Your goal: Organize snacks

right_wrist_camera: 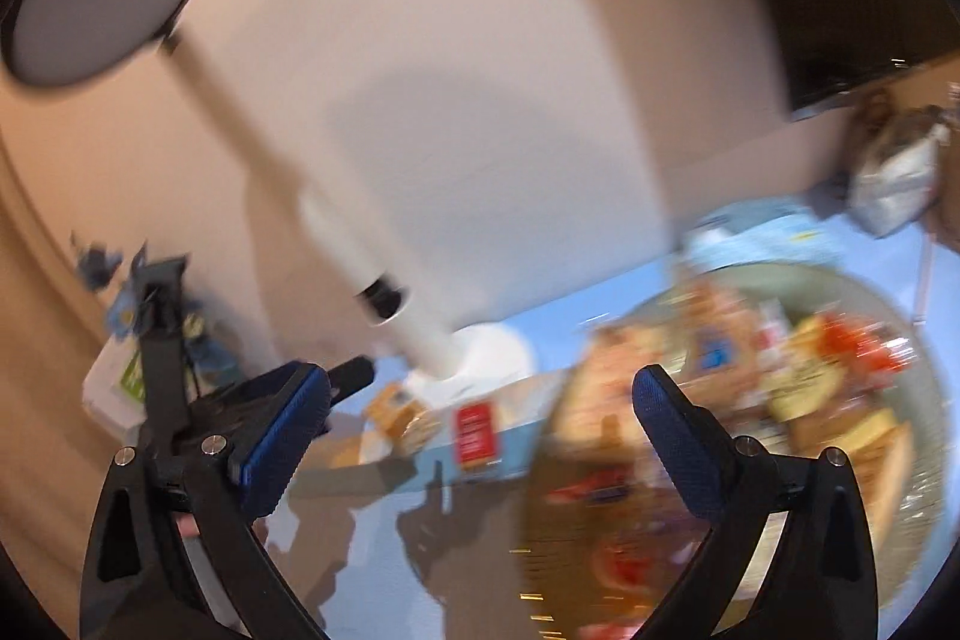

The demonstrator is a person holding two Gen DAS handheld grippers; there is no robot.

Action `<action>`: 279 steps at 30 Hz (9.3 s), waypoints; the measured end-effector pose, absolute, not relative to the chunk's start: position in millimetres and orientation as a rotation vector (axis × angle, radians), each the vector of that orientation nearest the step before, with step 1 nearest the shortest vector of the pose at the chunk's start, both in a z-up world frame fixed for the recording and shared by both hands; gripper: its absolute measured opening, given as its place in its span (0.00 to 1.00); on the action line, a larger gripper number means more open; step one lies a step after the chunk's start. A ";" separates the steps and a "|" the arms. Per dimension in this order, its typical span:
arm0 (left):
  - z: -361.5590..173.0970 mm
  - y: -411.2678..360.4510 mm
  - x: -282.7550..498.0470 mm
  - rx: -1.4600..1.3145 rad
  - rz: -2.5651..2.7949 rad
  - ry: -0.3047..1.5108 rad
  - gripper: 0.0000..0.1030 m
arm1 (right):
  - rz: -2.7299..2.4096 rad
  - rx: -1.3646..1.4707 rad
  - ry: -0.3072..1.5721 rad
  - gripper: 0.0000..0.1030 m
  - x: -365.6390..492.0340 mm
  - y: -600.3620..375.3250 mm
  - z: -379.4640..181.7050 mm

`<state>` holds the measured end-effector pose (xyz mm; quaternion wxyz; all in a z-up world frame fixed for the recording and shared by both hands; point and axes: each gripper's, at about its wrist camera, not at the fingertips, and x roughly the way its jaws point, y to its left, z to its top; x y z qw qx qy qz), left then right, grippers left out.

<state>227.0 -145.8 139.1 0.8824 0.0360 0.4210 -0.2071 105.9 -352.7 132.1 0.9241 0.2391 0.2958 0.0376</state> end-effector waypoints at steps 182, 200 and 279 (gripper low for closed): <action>118.7 -316.3 70.9 0.263 -0.804 0.769 0.93 | -0.032 0.502 0.708 0.96 15.8 -493.7 126.4; 77.6 -236.1 34.0 0.064 -0.320 0.747 0.94 | 0.076 0.172 0.644 0.96 -39.7 -418.9 72.1; 50.5 -243.8 30.6 0.051 -0.171 0.730 0.99 | 0.031 0.081 0.638 0.97 -26.3 -422.5 57.0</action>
